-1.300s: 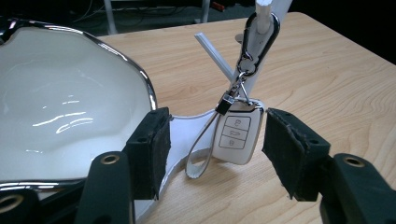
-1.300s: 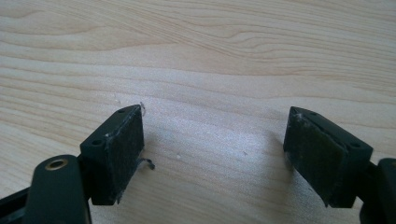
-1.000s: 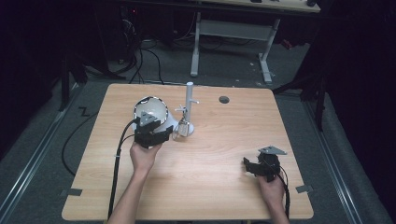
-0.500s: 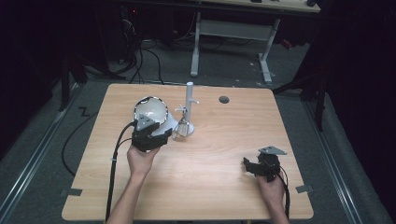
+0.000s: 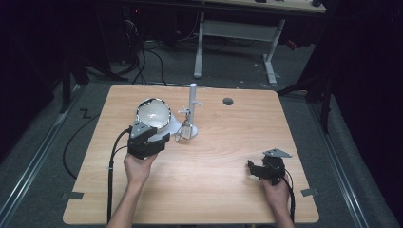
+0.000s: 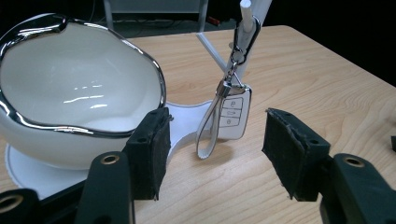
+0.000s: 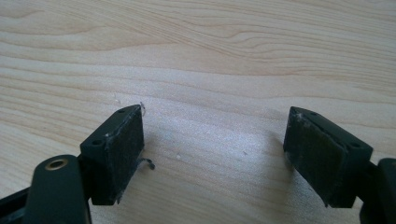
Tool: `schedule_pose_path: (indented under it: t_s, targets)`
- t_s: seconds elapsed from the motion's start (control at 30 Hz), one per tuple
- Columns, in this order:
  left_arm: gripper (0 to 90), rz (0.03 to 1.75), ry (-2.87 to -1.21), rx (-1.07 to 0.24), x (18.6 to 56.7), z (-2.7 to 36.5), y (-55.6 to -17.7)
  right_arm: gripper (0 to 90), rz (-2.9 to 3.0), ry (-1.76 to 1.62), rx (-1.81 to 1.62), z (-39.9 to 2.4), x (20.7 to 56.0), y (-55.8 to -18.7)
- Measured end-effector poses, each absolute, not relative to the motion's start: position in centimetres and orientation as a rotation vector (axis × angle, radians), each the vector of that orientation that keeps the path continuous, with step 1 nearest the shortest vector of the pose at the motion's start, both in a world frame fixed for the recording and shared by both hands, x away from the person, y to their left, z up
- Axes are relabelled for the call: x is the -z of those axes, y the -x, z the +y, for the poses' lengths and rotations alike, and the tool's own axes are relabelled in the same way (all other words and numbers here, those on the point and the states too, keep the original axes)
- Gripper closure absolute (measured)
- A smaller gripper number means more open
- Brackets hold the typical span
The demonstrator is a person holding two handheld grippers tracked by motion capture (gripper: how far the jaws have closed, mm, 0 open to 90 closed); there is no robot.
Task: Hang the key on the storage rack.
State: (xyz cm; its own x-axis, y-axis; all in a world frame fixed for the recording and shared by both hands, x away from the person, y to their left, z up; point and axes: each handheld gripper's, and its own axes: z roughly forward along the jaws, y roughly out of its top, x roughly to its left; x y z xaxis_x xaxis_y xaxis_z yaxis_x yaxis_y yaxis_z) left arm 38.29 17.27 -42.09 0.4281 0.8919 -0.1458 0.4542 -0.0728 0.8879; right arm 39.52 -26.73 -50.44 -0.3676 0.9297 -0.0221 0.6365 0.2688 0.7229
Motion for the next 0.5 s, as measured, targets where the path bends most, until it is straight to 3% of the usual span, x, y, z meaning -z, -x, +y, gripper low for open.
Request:
schedule_pose_path:
  t_s: [0.5]
  targets:
    - [41.4,1.201,-1.691,-0.534,43.3,17.6,-37.2,20.4,2.099,-1.413,-0.879,-26.7,50.4,-39.5]
